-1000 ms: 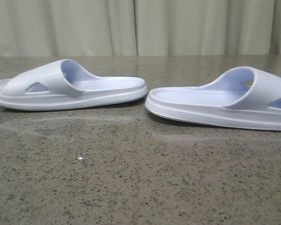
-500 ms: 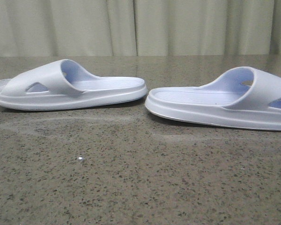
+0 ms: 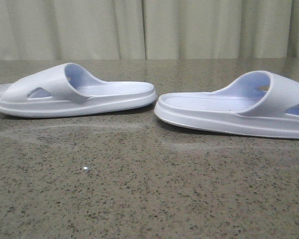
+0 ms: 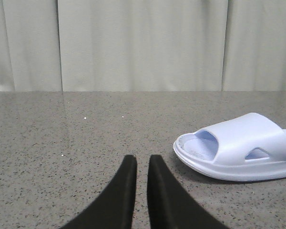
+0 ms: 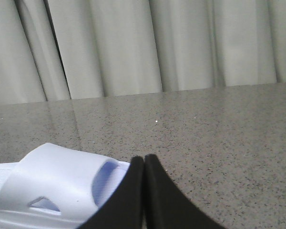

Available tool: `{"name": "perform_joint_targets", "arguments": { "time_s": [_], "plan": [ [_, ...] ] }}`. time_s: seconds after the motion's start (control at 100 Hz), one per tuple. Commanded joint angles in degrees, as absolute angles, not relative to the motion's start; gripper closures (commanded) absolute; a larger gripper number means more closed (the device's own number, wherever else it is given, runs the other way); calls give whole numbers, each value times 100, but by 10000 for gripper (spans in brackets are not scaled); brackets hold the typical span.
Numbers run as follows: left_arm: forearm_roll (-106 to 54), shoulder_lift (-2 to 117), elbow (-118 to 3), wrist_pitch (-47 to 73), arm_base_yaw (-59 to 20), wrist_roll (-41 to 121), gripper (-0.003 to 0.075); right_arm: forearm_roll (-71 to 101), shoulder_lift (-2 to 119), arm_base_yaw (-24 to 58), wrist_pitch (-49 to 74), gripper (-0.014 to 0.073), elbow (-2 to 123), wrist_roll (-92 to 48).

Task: Insert blue slippers together front up

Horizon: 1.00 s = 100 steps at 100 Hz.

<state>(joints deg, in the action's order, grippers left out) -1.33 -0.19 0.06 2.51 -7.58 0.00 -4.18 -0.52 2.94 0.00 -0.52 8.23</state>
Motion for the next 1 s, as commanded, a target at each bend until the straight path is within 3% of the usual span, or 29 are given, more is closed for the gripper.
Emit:
{"name": "perform_joint_targets", "arguments": {
  "time_s": [0.0, 0.4, 0.53, 0.69, 0.99],
  "plan": [
    [-171, -195, 59, -137, -798, -43, 704, -469, -172, 258, -463, 701, -178, 818],
    [-255, -195, 59, -248, -798, -43, 704, -469, -172, 258, -917, 701, -178, 818],
    [-1803, -195, 46, -369, -798, -43, 705, -469, -172, 258, -1252, 700, -114, 818],
    [-3216, -195, -171, -108, -798, -43, 705, -469, -172, 258, -287, 700, 457, 818],
    [-3323, 411, -1701, 1019, -798, -43, 705, -437, 378, 258, 1054, 700, 1956, 818]
  ]
}}
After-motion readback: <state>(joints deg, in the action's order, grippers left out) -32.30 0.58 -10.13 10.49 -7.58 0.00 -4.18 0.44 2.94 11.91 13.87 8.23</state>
